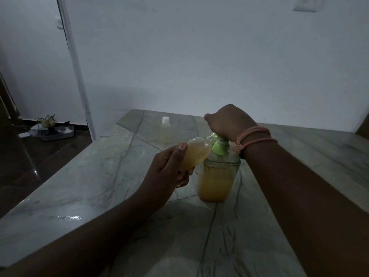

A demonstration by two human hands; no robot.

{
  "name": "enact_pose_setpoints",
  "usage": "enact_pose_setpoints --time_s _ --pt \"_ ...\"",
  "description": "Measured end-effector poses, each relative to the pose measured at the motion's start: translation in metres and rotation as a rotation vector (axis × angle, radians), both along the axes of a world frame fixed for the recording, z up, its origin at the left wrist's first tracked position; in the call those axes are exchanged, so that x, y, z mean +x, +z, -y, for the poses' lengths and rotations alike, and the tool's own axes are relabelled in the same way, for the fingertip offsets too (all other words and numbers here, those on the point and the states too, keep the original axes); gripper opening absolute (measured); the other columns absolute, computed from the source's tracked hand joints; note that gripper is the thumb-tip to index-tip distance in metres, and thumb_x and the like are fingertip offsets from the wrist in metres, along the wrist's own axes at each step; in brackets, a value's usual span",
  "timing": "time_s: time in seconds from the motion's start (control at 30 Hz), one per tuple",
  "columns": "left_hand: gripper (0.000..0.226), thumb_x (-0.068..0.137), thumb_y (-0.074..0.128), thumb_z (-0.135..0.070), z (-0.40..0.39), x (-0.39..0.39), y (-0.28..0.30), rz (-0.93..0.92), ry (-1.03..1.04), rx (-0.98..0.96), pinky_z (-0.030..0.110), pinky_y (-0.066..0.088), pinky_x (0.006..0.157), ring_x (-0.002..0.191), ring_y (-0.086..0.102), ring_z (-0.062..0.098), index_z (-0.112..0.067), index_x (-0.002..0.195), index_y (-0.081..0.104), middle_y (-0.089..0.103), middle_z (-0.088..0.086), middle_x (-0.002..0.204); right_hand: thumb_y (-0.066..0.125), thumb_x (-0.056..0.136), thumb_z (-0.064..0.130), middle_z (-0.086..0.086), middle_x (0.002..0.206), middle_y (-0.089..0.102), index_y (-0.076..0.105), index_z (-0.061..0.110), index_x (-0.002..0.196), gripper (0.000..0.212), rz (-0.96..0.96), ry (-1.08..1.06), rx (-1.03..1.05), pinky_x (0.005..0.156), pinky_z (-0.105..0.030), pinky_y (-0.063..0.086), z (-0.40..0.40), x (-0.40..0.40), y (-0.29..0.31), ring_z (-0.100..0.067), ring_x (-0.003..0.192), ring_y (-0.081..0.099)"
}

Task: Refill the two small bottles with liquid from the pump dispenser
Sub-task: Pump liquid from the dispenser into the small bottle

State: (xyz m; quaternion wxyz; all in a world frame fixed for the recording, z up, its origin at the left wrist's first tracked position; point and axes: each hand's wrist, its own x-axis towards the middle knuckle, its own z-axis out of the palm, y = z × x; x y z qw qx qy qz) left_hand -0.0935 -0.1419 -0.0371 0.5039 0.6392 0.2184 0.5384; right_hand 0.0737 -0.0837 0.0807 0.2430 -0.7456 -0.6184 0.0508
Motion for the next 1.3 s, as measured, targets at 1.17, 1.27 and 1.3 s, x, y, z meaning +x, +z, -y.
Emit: enact_pose_setpoints --time_s 1.17,1.27,1.3 --pt "0.035 0.106 0.039 -0.036 0.004 -0.001 0.001 0.0 0.01 0.015 0.022 0.039 0.044 0.048 0.045 0.009 -0.011 0.105 0.063 0.058 0.0 0.061 0.047 0.085 0.05 -0.006 0.075 0.05 0.044 0.015 0.067 0.04 0.116 -0.03 0.012 0.069 -0.031 0.042 0.005 -0.003 0.003 -0.027 0.079 0.054" --pt "0.034 0.105 0.04 -0.036 0.003 -0.001 0.001 -0.001 0.006 0.019 0.022 0.039 0.044 0.048 0.045 0.009 -0.013 0.105 0.064 0.058 0.0 0.062 0.045 0.084 0.054 -0.005 0.072 0.053 0.048 0.013 0.066 0.045 0.075 -0.023 0.073 0.065 -0.03 0.04 0.003 -0.002 0.001 -0.026 0.072 0.054" --pt "0.034 0.105 0.04 -0.037 0.003 -0.001 0.001 -0.006 0.008 0.022 0.022 0.039 0.044 0.048 0.045 0.009 -0.013 0.105 0.064 0.059 0.0 0.062 0.044 0.084 0.053 -0.005 0.071 0.056 0.051 0.011 0.067 0.046 0.018 -0.014 0.059 0.062 -0.029 0.038 0.002 -0.001 -0.001 -0.025 0.07 0.055"
